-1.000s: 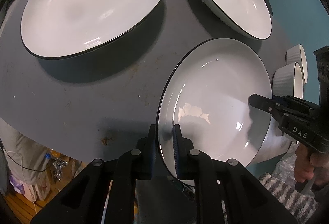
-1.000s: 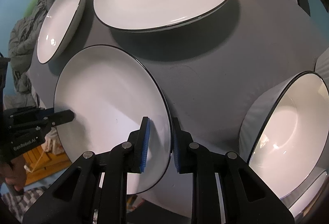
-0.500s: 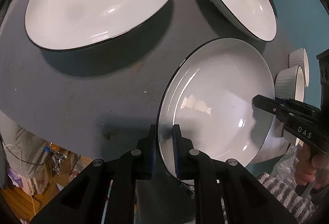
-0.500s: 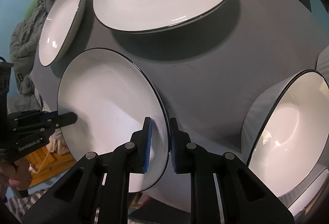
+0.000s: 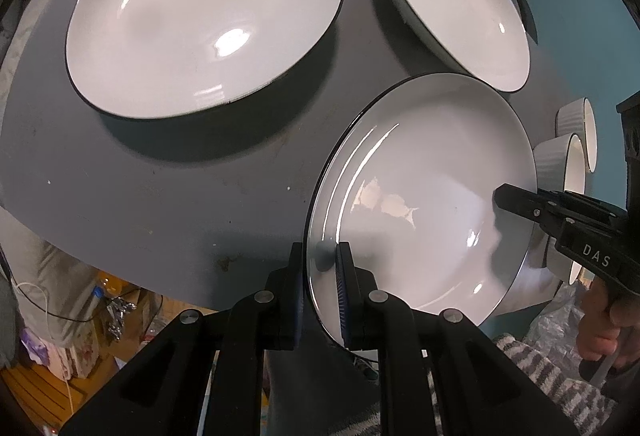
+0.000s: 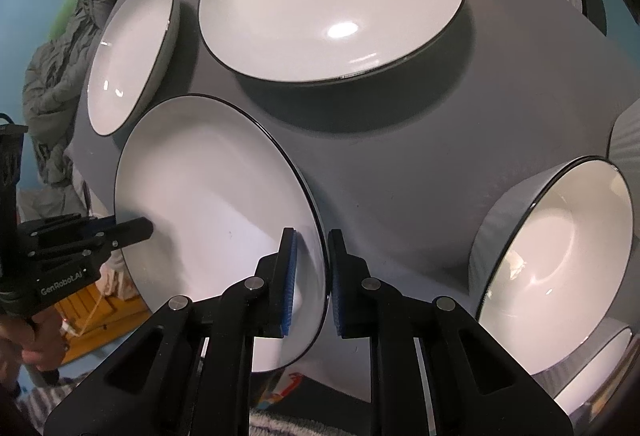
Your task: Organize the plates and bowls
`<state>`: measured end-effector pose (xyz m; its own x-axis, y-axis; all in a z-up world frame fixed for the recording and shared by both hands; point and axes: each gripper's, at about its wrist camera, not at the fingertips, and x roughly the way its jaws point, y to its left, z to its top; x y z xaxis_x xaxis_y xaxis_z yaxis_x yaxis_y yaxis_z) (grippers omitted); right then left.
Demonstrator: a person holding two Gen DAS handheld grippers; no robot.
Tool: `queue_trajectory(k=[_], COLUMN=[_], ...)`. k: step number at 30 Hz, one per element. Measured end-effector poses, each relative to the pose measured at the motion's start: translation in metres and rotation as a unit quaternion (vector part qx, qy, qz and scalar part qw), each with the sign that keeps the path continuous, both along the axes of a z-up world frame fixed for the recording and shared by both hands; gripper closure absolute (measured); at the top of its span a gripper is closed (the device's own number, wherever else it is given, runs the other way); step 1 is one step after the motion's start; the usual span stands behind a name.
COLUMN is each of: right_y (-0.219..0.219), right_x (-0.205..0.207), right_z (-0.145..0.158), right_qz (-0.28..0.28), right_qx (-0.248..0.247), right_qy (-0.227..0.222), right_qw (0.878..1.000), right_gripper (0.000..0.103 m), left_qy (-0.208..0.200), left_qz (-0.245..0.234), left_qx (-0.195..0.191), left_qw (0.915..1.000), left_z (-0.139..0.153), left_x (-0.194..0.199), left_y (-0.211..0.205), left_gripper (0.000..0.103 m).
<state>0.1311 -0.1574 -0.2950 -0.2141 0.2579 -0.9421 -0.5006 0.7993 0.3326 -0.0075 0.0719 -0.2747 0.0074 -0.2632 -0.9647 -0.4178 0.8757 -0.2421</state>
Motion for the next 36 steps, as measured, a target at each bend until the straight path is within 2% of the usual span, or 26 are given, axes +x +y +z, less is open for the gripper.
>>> queue_trajectory(k=[12, 28, 36], right_y=[-0.011, -0.014, -0.007], right_x=[0.014, 0.037, 0.065], right_z=[0.017, 0.037, 0.043], right_qz=[-0.010, -0.026, -0.026], right_qx=[0.006, 0.014, 0.017], right_qy=[-0.013, -0.029, -0.036], right_qw=[1.000, 0.999, 0.999], right_gripper=[0.088, 0.089, 0.089], left_qy=[-0.020, -0.042, -0.049], left_qz=[-0.016, -0.029, -0.031], left_qx=[0.011, 0.019, 0.027], left_qw=[0.9996, 0.9985, 0.9980], left_z=[0.025, 0.046, 0.052], left_x=[0.022, 0.075, 0.105], left_y=[-0.002, 0.002, 0.005], left_gripper=[0.089, 0.089, 0.089])
